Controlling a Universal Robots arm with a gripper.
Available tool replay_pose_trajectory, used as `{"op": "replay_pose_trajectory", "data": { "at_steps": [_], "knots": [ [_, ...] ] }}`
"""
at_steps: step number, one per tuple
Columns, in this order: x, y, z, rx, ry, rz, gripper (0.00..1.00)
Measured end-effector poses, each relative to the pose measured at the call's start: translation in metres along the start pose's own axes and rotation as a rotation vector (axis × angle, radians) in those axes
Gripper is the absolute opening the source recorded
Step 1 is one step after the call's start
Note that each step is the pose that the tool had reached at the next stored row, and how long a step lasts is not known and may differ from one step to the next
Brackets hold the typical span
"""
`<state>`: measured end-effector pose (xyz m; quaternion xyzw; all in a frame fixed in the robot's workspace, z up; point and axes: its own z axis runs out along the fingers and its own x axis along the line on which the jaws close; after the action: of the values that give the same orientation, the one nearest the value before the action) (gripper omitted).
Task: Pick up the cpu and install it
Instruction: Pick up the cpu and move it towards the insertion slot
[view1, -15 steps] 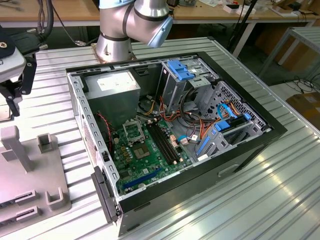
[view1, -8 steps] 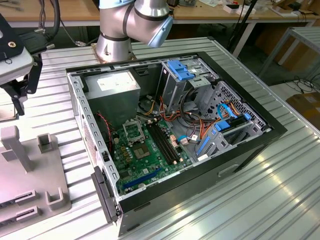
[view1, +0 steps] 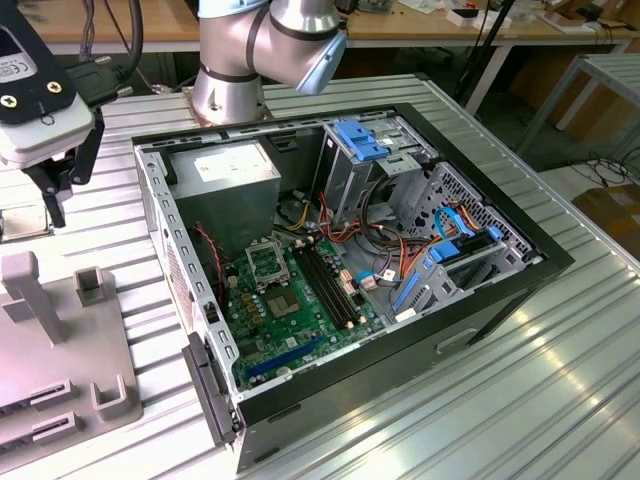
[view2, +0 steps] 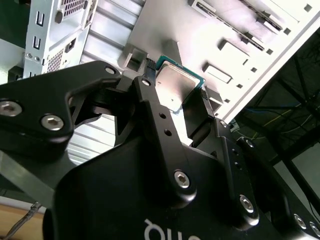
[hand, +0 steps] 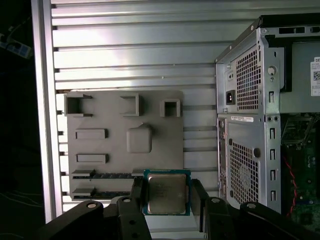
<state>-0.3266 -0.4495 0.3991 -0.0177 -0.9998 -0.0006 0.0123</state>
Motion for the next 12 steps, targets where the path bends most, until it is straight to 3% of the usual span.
{"op": "replay_pose_trajectory", "data": {
  "at_steps": [12],
  "knots": [
    [-0.0067,0.0002,-0.0001,-0.0001,0.0006,0.0,0.47]
  ]
}}
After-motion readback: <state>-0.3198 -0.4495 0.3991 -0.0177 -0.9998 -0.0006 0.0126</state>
